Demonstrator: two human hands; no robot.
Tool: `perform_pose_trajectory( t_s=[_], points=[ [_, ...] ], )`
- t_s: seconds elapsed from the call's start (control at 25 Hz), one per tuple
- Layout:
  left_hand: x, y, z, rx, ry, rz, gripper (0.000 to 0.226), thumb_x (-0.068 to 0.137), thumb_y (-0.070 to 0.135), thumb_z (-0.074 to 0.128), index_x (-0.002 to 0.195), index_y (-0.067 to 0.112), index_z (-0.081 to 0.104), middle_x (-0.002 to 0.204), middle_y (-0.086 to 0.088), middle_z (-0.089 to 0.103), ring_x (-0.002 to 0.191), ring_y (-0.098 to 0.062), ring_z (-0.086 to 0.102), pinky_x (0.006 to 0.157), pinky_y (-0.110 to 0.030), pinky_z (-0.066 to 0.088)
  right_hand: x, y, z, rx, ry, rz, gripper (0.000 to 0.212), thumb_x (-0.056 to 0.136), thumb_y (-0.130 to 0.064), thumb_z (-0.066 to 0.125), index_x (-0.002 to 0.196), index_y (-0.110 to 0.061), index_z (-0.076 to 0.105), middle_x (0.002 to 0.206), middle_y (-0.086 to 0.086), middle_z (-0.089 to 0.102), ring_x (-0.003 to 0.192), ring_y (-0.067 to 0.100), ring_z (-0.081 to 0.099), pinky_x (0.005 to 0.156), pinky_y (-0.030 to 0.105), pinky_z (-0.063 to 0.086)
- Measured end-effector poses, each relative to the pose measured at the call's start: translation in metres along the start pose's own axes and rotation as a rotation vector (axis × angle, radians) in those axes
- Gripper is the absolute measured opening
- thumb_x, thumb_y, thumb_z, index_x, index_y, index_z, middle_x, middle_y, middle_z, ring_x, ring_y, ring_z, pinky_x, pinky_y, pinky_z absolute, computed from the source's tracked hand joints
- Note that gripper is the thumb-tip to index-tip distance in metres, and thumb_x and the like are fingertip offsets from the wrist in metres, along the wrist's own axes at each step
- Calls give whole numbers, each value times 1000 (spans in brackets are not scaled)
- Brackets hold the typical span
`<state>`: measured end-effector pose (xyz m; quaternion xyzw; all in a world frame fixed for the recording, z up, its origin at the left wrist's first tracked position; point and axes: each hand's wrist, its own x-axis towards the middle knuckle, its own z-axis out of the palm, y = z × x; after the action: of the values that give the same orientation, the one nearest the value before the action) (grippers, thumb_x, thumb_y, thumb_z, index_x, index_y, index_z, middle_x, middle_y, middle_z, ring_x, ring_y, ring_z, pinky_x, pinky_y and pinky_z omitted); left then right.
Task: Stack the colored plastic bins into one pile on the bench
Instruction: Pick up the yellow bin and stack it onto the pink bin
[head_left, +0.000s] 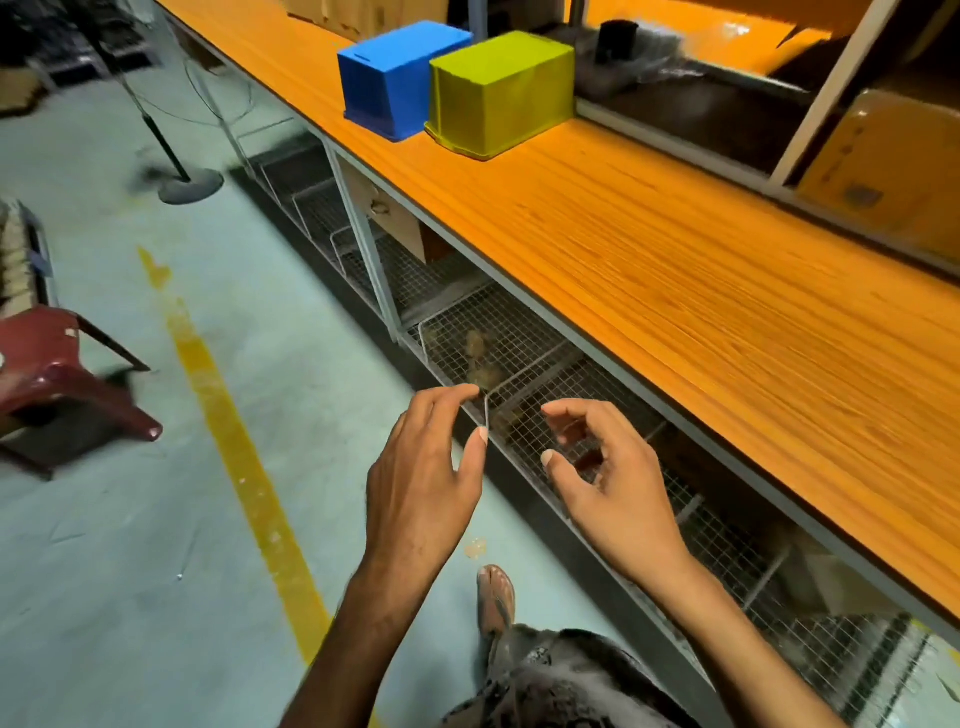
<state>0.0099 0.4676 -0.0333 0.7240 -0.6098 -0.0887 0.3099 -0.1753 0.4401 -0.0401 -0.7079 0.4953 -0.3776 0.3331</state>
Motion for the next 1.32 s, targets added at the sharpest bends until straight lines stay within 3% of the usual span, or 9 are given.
perform_pose_trajectory(
  t_s=[0.12, 0.24, 0.44, 0.6, 0.68, 0.76, 0.92, 1.32],
  points=[
    [69, -35, -4, -22, 15, -39, 35, 97, 38, 61, 130, 43, 52, 129, 24, 52, 116, -5, 60, 76, -32, 54, 77, 4, 30, 18, 5, 0, 41, 88, -12, 73, 119, -36, 63, 109, -16, 62, 102, 7, 62, 86, 24, 50],
    [133, -62, -16, -54, 43, -48, 34, 96, 38, 61, 129, 44, 52, 128, 25, 53, 115, -5, 60, 79, -38, 57, 148, -7, 57, 51, -15, -9, 40, 88, -12, 73, 119, -35, 63, 110, -16, 62, 102, 4, 61, 86, 17, 49],
    [239, -107, -26, -104, 57, -59, 32, 97, 38, 61, 127, 43, 54, 125, 25, 53, 109, -1, 60, 80, -36, 58, 256, -24, 102, 52, -22, -28, 37, 90, -16, 71, 122, -32, 62, 114, -16, 60, 106, 0, 58, 88, 18, 49],
    [330, -154, -26, -123, 2, 17, 33, 97, 37, 62, 128, 43, 54, 124, 25, 54, 107, 2, 58, 76, -25, 54, 334, -27, 147, 73, 62, 7, 38, 89, -14, 71, 121, -32, 63, 115, -16, 61, 107, 2, 60, 88, 21, 52],
    [377, -181, -28, -126, -36, 62, 35, 97, 36, 63, 130, 41, 54, 125, 24, 54, 105, 4, 57, 72, -11, 43, 370, -26, 174, 67, 111, 27, 38, 89, -13, 71, 120, -33, 63, 115, -17, 61, 106, 2, 60, 87, 24, 53],
    [426, -206, -34, -141, -69, 104, 37, 96, 34, 63, 132, 38, 55, 126, 22, 54, 107, 3, 57, 74, -7, 38, 406, -29, 202, 62, 174, 59, 39, 89, -12, 72, 119, -35, 63, 115, -18, 61, 104, 2, 61, 84, 26, 55],
    [514, -234, -43, -226, -146, 187, 41, 96, 31, 65, 136, 34, 56, 130, 18, 56, 113, 0, 57, 87, -22, 48, 465, -41, 232, 103, 292, 125, 39, 89, -9, 71, 117, -35, 63, 117, -16, 63, 102, 2, 63, 75, 20, 53],
    [678, -228, 34, -408, -259, 235, 42, 95, 35, 66, 134, 37, 52, 130, 18, 51, 115, -1, 56, 84, -41, 59, 606, 1, 229, 33, 463, 195, 38, 88, -9, 73, 117, -32, 63, 114, -15, 65, 100, 2, 63, 69, 19, 52]
  ],
)
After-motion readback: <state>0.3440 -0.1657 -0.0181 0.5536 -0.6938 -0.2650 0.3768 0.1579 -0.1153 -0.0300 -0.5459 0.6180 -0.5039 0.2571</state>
